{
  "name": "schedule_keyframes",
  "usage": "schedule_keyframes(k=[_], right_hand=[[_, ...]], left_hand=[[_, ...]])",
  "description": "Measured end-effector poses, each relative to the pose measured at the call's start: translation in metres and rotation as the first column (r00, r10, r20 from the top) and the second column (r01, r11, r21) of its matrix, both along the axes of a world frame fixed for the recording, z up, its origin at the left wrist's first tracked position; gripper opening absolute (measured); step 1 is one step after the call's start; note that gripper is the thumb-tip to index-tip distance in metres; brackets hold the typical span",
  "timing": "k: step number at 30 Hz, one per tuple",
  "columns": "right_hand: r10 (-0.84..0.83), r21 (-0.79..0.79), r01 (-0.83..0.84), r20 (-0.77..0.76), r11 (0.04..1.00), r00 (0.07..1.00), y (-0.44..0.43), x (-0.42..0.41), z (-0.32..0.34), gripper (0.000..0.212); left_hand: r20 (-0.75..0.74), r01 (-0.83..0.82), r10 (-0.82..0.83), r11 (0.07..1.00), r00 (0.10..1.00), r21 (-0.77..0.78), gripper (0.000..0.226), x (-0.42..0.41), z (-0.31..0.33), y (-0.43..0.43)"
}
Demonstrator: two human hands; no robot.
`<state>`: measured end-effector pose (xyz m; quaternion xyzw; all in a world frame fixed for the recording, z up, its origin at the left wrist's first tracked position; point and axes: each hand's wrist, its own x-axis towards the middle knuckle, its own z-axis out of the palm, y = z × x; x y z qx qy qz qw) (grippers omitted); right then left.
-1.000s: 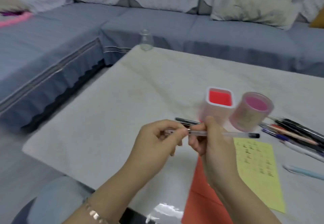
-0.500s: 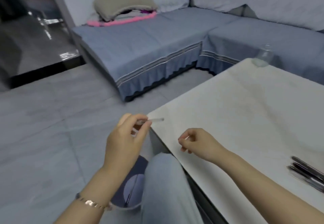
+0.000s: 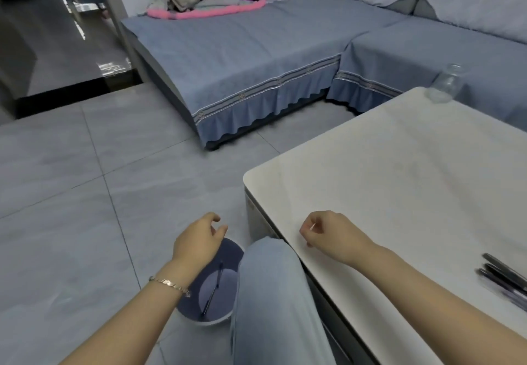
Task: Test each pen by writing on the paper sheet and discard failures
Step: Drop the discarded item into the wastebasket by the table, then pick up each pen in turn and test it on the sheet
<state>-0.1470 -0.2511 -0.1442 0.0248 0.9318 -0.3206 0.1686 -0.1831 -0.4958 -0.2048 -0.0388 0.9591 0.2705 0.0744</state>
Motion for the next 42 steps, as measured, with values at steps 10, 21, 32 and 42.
schedule_keyframes(k=[10, 21, 32, 42], right_hand=[[-0.268, 0.02, 0.267, 0.051, 0.963, 0.962, 0.089, 0.088, -0.014, 0.015], [-0.632, 0.191, 0.626, -0.033, 0.756, 0.774, 0.213, 0.266, 0.001, 0.009], [-0.795, 0.593, 0.713, -0.192, 0.373, 0.576, 0.322, 0.4, -0.023, 0.035], [-0.657, 0.401, 0.747, -0.364, 0.53, 0.661, 0.292, 0.404, -0.001, 0.019]], left_hand=[[-0.246, 0.558, -0.515, 0.816, 0.821, 0.154, 0.018, 0.042, 0.072, 0.152], [-0.024, 0.942, -0.942, 0.336, 0.335, -0.021, 0.022, 0.141, 0.066, 0.325], [-0.029, 0.975, -0.976, 0.218, 0.217, -0.035, 0.019, 0.189, 0.05, 0.375], [-0.15, 0.968, -0.96, 0.218, 0.235, 0.121, 0.03, 0.215, 0.062, 0.404]])
